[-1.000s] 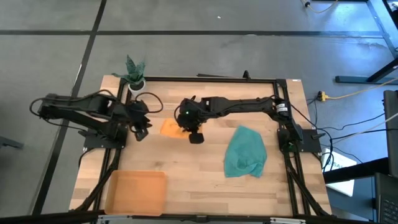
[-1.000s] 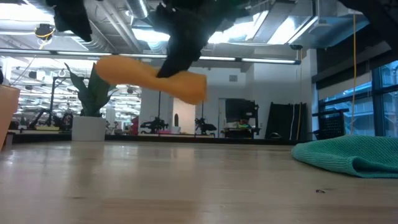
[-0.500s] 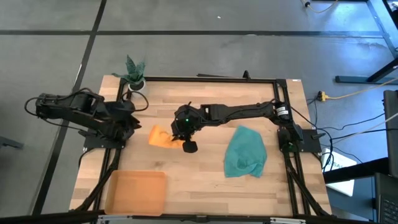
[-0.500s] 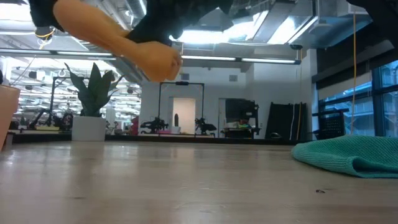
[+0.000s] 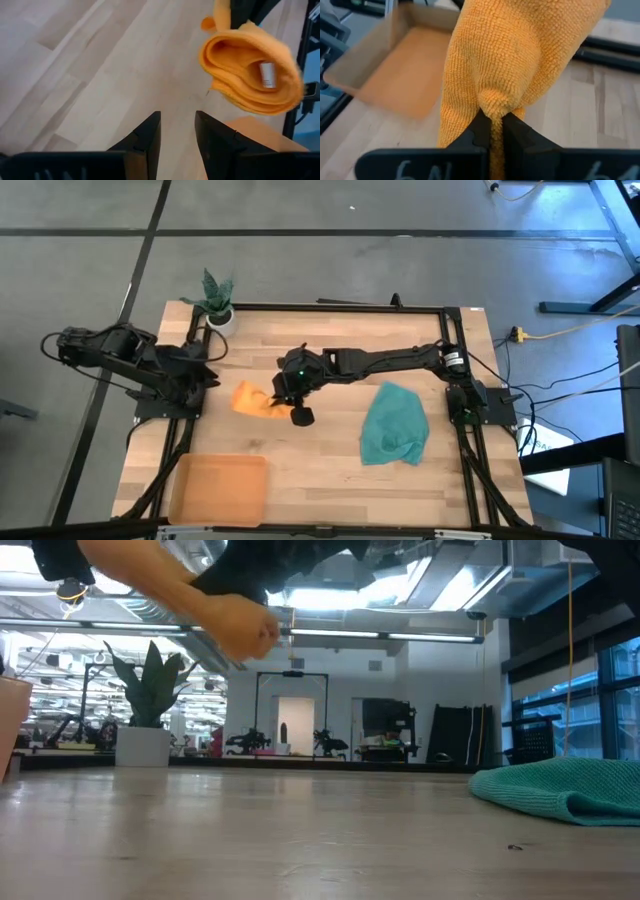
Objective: Roll microfiber towels into tight, uniform cylinder then place into a basket
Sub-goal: Put the rolled orange microfiber towel into the bin
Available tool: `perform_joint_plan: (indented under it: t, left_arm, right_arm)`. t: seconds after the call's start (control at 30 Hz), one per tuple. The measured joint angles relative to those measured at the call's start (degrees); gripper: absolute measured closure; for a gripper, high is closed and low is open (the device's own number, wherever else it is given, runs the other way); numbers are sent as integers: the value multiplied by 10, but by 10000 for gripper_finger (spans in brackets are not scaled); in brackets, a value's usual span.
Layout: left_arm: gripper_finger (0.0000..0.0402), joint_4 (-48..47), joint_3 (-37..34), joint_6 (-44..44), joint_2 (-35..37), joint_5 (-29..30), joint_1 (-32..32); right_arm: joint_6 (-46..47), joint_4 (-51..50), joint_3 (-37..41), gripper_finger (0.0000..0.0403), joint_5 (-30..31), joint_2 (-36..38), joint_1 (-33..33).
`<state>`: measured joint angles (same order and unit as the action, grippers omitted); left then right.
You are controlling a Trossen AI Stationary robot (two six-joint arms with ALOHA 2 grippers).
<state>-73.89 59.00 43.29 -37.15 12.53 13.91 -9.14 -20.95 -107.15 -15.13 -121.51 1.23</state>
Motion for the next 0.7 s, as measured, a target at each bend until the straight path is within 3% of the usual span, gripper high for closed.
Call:
perform_joint_plan:
  t: [0.2,0.5,0.7]
  left_arm:
    - [291,-3,0,-43,35,-1,0]
    - [291,-3,0,-131,92,-42,0]
    - [291,-8,0,-140,124,-47,0]
  right_arm:
    - [52,83,0,382,0,-8,1]
    - [170,309,0,382,5,-71,19]
    - [209,332,0,382,5,-96,41]
